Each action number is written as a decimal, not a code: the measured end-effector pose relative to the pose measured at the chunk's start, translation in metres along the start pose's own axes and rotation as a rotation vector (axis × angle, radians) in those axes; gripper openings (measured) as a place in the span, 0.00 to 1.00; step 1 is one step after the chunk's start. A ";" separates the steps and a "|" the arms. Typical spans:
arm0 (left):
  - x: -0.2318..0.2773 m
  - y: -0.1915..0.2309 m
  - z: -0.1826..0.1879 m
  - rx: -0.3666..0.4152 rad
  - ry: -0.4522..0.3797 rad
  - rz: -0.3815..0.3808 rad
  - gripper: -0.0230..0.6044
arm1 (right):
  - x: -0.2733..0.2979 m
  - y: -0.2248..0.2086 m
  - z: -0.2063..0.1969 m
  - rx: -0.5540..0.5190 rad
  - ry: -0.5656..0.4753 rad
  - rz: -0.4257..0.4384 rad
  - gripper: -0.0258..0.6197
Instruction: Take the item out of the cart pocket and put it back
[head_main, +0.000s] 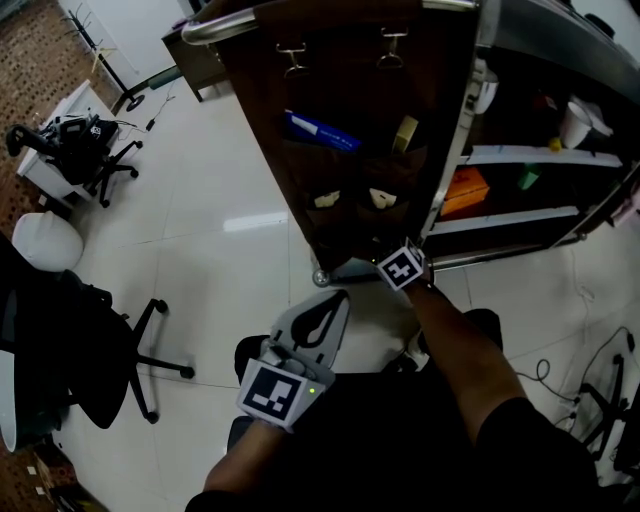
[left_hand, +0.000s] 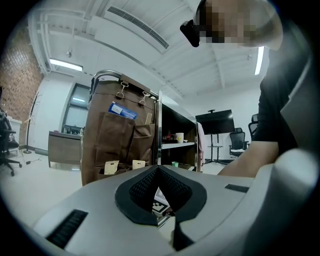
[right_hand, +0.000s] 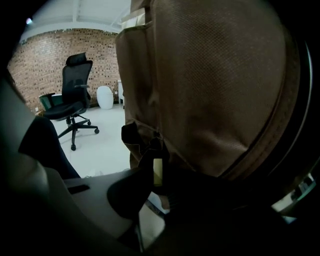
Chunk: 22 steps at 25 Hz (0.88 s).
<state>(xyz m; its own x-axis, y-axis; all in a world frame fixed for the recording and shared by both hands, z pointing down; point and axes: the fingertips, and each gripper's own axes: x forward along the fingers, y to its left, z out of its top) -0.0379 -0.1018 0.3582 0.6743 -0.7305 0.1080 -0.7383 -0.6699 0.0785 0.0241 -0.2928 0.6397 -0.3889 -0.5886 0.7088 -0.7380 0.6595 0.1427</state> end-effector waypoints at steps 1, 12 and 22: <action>0.000 -0.001 0.000 0.001 0.000 -0.002 0.04 | 0.000 0.000 0.000 -0.006 0.002 -0.001 0.16; -0.001 0.001 0.002 0.001 -0.003 -0.001 0.04 | -0.030 0.003 0.028 0.013 -0.093 0.004 0.29; 0.002 0.003 0.000 -0.007 -0.008 0.007 0.04 | -0.195 0.036 0.114 0.220 -0.514 0.174 0.06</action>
<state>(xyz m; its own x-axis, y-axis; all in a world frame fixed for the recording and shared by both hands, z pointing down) -0.0391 -0.1054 0.3583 0.6689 -0.7365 0.1011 -0.7434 -0.6635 0.0849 0.0106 -0.2077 0.4278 -0.6918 -0.6676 0.2750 -0.7149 0.6868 -0.1313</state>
